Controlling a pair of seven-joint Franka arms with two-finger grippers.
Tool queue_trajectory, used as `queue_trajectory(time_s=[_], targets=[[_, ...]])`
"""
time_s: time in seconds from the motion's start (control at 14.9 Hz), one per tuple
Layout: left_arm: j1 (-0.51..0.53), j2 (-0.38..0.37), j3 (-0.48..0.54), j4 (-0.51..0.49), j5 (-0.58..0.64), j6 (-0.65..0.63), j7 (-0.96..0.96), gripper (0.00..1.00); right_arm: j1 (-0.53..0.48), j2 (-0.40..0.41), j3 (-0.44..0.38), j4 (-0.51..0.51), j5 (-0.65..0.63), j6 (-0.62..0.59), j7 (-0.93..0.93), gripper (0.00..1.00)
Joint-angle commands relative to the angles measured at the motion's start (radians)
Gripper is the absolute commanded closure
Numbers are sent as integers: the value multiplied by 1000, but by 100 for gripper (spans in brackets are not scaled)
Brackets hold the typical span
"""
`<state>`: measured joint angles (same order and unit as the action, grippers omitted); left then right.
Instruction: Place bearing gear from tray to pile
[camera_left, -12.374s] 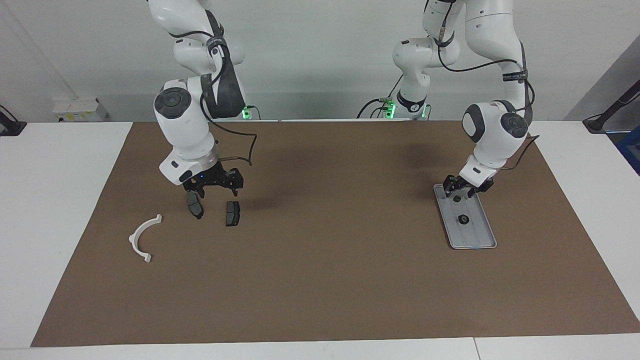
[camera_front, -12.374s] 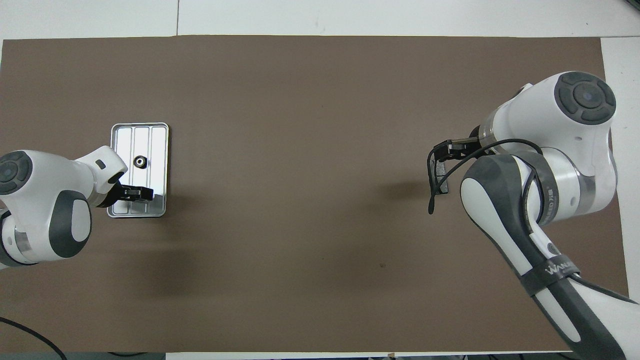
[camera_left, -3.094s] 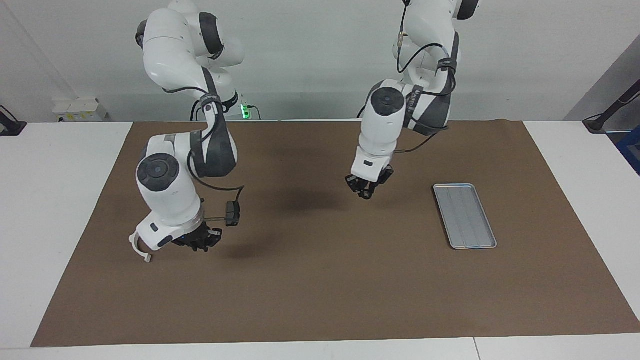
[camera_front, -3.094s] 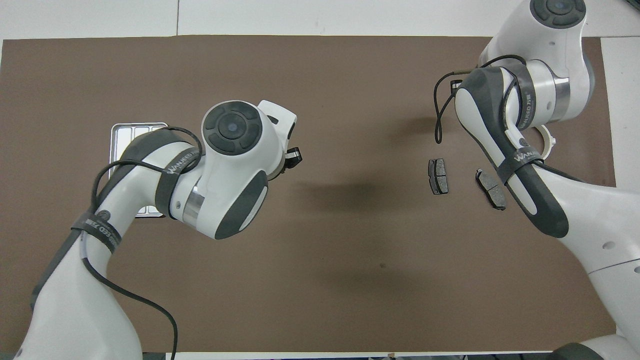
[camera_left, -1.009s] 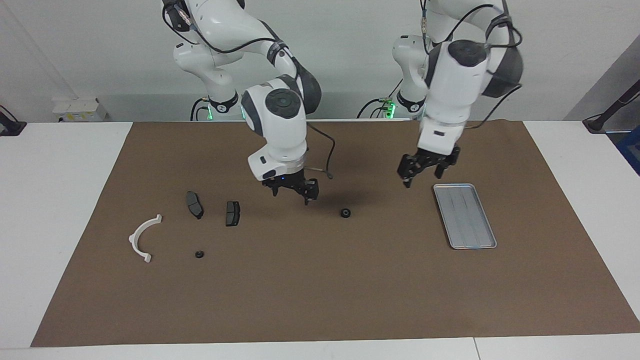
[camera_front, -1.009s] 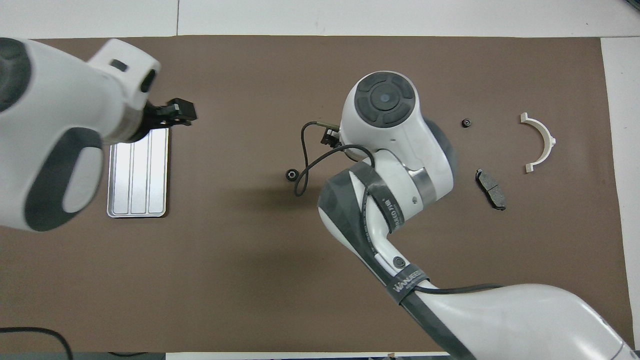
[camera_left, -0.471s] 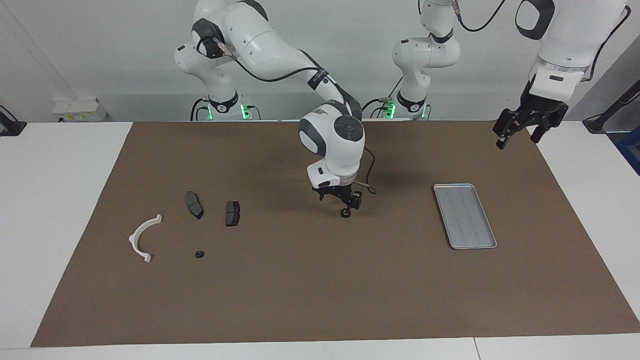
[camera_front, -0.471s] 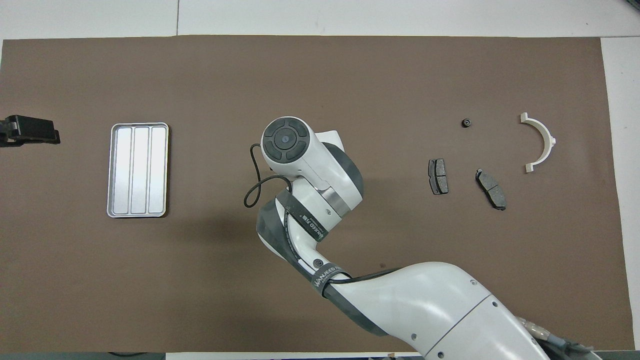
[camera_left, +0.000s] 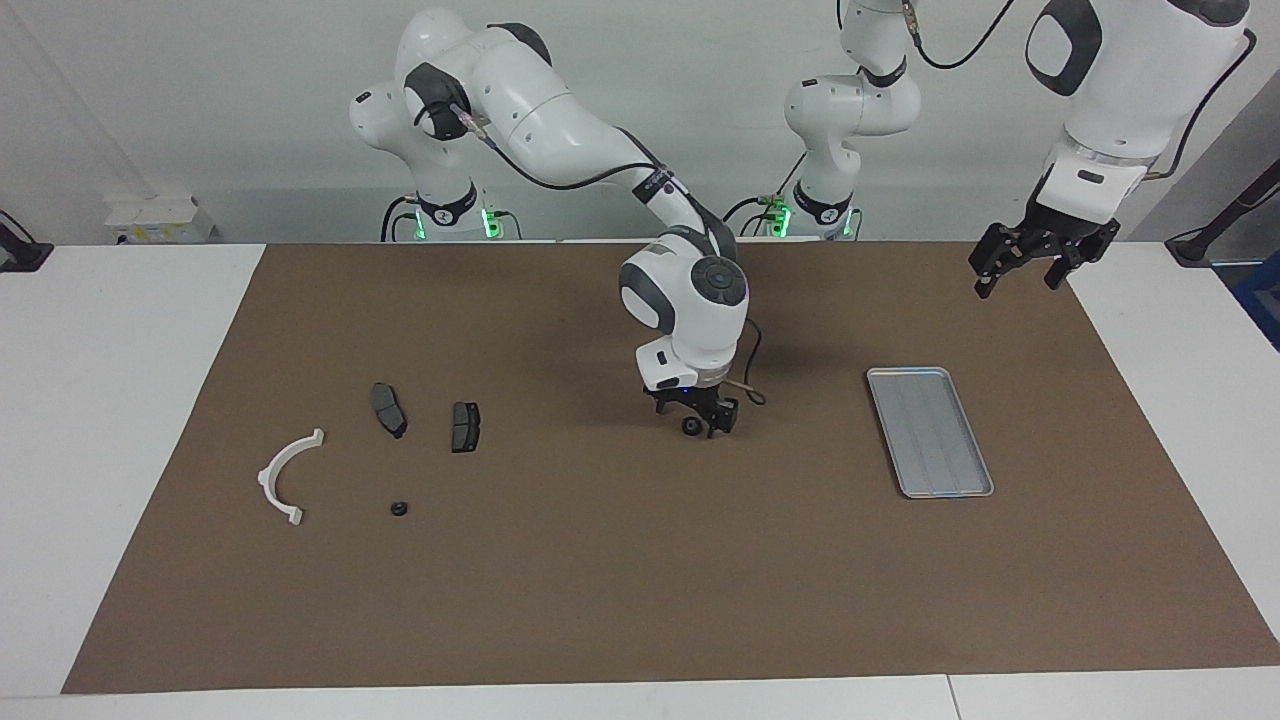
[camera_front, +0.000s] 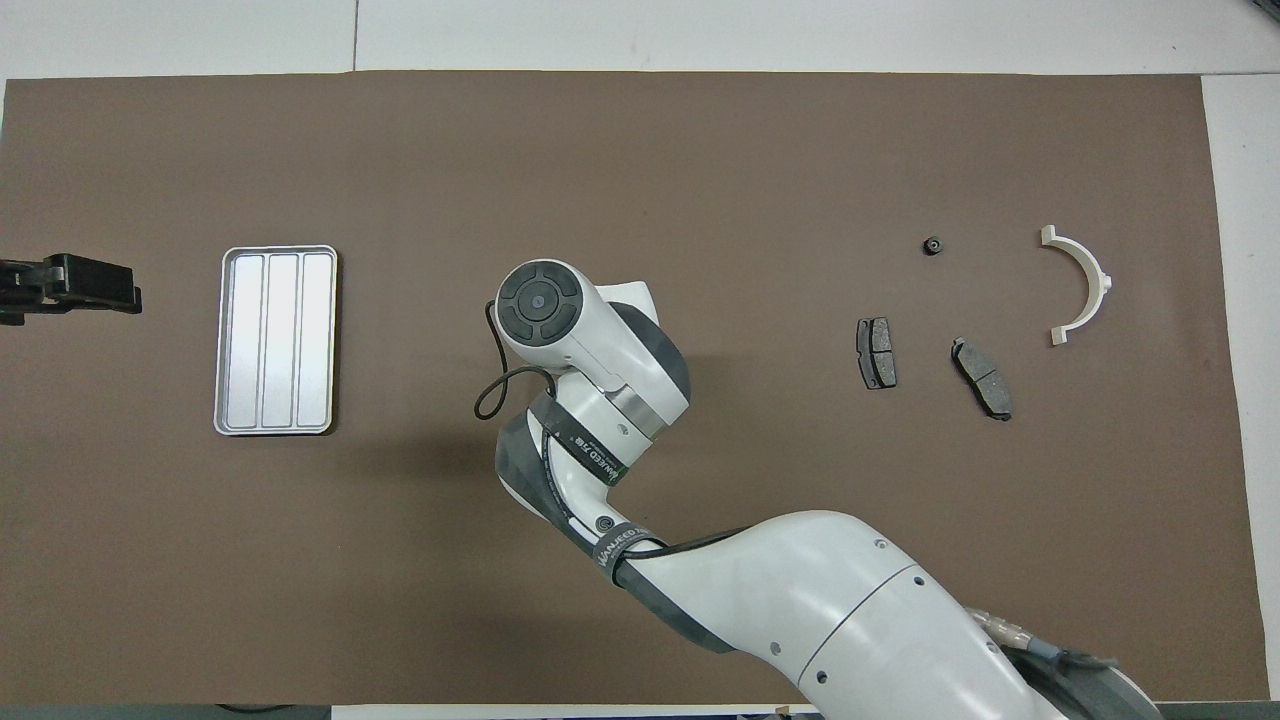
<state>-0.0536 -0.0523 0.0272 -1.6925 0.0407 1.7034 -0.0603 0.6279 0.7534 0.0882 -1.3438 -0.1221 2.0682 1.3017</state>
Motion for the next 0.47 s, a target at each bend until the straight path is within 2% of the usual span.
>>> queue_trajectory(time_s=[0.0, 0.07, 0.13, 0.2, 0.27, 0.34, 0.4], targets=[[6, 14, -3, 28, -13, -36, 17, 0, 4, 20, -4, 26, -27, 7, 27, 4], [6, 14, -3, 30, -13, -41, 17, 0, 4, 20, -4, 26, -25, 3, 27, 13], [4, 14, -3, 27, -15, -39, 17, 0, 3, 20, -4, 26, -25, 1, 31, 28], [4, 12, -3, 22, -15, -39, 17, 0, 3, 20, -4, 26, -22, 0, 37, 52], [3, 11, -3, 17, -15, -44, 17, 0, 1, 20, -2, 26, -22, 0, 42, 70], [1, 8, -3, 16, -15, -65, 17, 0, 1, 20, -4, 26, -21, 6, 42, 88], [1, 6, -3, 13, -15, -88, 19, 0, 1, 20, -2, 26, -19, 9, 42, 100]])
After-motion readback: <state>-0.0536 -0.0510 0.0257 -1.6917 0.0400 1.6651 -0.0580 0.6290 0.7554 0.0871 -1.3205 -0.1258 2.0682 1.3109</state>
